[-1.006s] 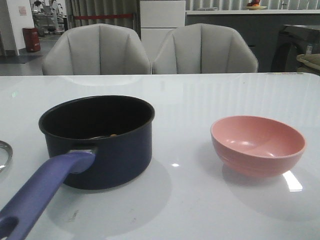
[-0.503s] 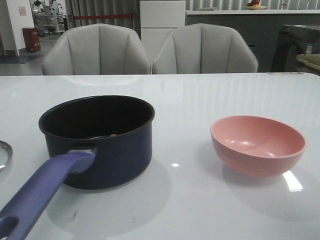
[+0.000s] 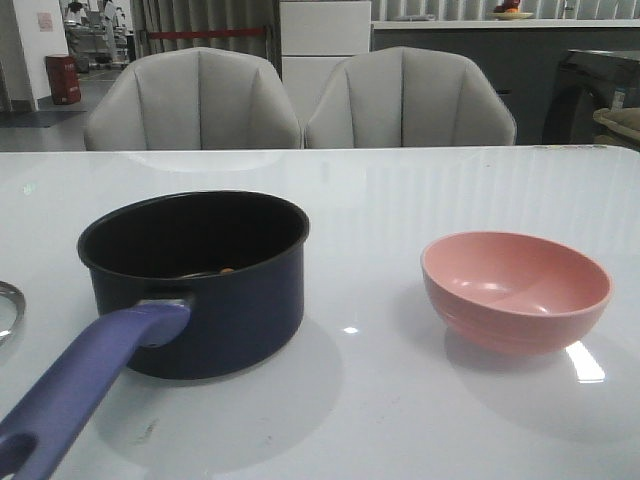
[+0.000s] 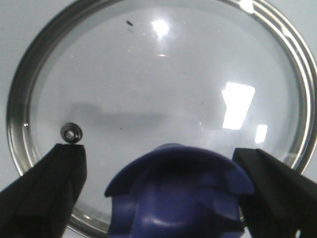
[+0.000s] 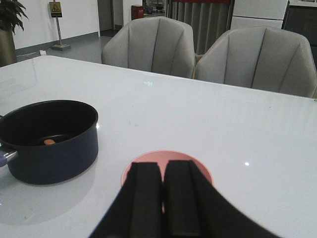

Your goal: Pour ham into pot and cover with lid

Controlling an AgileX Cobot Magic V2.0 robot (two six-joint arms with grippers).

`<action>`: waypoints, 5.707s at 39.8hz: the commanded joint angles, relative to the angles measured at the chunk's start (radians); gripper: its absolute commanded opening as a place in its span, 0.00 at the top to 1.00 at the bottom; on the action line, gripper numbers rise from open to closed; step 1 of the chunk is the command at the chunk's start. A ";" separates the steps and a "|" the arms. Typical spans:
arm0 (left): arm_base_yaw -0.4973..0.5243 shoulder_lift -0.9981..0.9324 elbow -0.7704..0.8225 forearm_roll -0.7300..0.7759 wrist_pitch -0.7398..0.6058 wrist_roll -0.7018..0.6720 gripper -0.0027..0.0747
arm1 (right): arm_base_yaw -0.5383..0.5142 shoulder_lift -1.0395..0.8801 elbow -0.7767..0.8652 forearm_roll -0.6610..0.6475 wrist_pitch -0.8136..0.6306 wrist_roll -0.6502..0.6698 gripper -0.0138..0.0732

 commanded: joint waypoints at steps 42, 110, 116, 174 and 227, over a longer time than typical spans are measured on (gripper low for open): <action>-0.001 -0.041 -0.175 -0.024 0.177 0.004 0.70 | 0.000 0.009 -0.024 0.006 -0.083 -0.011 0.67; -0.612 -0.084 -0.445 0.043 0.243 0.031 0.69 | 0.000 0.009 -0.024 0.006 -0.088 -0.011 0.67; -0.612 -0.060 -0.445 0.039 0.243 0.031 0.69 | 0.000 0.009 -0.024 0.006 -0.088 -0.011 0.67; -0.609 -0.406 -0.491 0.016 0.239 0.025 0.27 | 0.018 0.009 -0.024 0.006 -0.100 -0.011 0.67; -0.609 -1.677 0.875 -0.012 -0.871 0.027 0.82 | 0.018 0.009 -0.024 0.006 -0.092 -0.011 0.67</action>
